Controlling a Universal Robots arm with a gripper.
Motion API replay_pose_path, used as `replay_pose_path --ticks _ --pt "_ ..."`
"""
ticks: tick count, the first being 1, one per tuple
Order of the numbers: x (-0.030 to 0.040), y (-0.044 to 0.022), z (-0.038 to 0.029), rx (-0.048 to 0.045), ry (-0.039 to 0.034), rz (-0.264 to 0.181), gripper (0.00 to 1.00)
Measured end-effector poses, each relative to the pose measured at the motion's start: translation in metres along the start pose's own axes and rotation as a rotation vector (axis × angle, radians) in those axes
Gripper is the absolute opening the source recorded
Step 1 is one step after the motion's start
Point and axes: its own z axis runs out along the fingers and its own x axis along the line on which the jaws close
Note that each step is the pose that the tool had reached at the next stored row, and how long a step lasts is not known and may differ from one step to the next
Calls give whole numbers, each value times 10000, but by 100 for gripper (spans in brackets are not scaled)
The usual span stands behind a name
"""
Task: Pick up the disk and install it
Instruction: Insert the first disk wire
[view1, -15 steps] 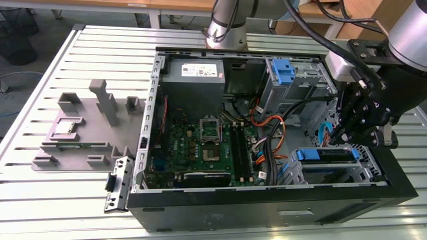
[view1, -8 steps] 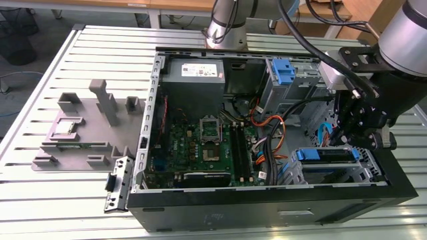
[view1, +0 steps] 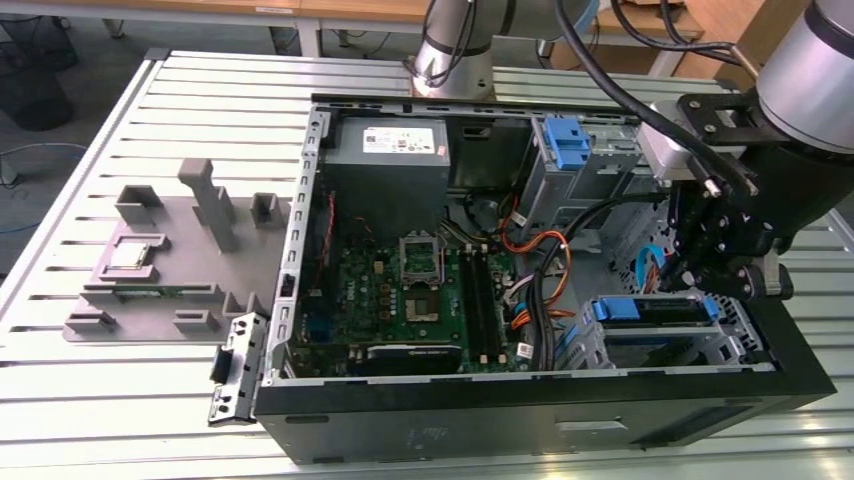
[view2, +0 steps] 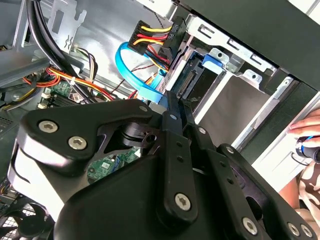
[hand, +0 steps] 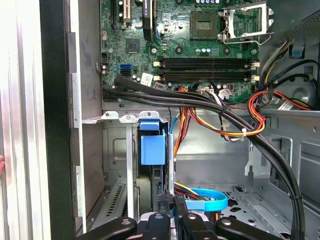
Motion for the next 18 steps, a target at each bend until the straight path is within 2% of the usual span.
replay_pose_path --ticks 3,4,13,18 --pt "0 14 0 35 -1 -3 16" --pt "1 47 -2 110 -3 -16 16" --pt "3 114 17 555 -38 -144 16" --pt "8 137 19 687 -51 -238 16"
